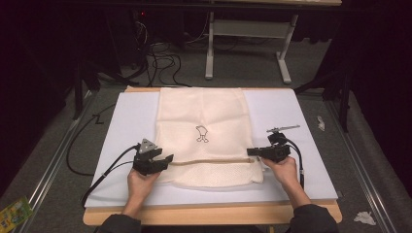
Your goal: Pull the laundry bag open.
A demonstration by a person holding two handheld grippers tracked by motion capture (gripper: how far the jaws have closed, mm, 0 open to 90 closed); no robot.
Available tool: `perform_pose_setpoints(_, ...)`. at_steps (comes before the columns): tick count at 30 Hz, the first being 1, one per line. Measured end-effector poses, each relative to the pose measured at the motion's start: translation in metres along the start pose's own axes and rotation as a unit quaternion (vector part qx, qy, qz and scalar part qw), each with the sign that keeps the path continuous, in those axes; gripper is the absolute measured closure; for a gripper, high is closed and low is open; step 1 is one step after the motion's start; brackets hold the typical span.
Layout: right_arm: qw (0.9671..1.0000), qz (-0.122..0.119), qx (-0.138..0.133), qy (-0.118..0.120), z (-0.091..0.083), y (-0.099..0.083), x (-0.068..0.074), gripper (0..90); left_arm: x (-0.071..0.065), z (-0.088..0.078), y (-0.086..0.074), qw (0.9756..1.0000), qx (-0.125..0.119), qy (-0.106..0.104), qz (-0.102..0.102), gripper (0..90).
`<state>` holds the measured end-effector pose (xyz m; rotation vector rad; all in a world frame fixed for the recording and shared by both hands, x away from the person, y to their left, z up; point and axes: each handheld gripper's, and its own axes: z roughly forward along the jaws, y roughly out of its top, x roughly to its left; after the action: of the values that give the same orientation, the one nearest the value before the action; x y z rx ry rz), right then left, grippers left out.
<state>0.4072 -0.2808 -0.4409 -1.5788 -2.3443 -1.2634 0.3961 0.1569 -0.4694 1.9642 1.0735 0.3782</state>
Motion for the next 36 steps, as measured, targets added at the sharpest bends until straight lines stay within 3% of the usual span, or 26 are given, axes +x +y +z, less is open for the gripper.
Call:
perform_pose_setpoints(7,0.9999,-0.008,-0.007,-0.002,-0.002,0.003,0.005,88.7,-0.008,-0.001,0.006,0.9999,-0.001,-0.006,0.009,45.1)
perform_pose_setpoints(12,0.9998,-0.013,-0.013,-0.005,-0.004,0.007,0.010,88.7,-0.022,-0.001,0.015,0.9995,-0.004,-0.016,0.028,45.1)
perform_pose_setpoints(17,0.9993,-0.034,-0.012,-0.013,-0.003,0.008,0.013,88.7,-0.038,-0.001,0.025,0.9984,-0.011,-0.032,0.045,45.7)
perform_pose_setpoints(25,0.9995,-0.024,-0.021,-0.001,-0.006,0.010,0.016,88.6,-0.052,0.004,0.034,0.9971,-0.008,-0.050,0.056,46.9)
perform_pose_setpoints(28,0.9995,-0.024,-0.022,0.001,-0.005,0.011,0.018,88.6,-0.054,0.006,0.035,0.9971,-0.010,-0.062,0.044,48.0)
perform_pose_setpoints(33,0.9991,-0.030,-0.028,0.006,-0.005,0.014,0.022,88.6,-0.067,0.011,0.039,0.9956,-0.002,-0.059,0.073,48.5)
perform_pose_setpoints(36,0.9989,-0.035,-0.031,0.007,-0.005,0.016,0.026,88.6,-0.072,0.014,0.042,0.9952,-0.004,-0.069,0.069,48.6)
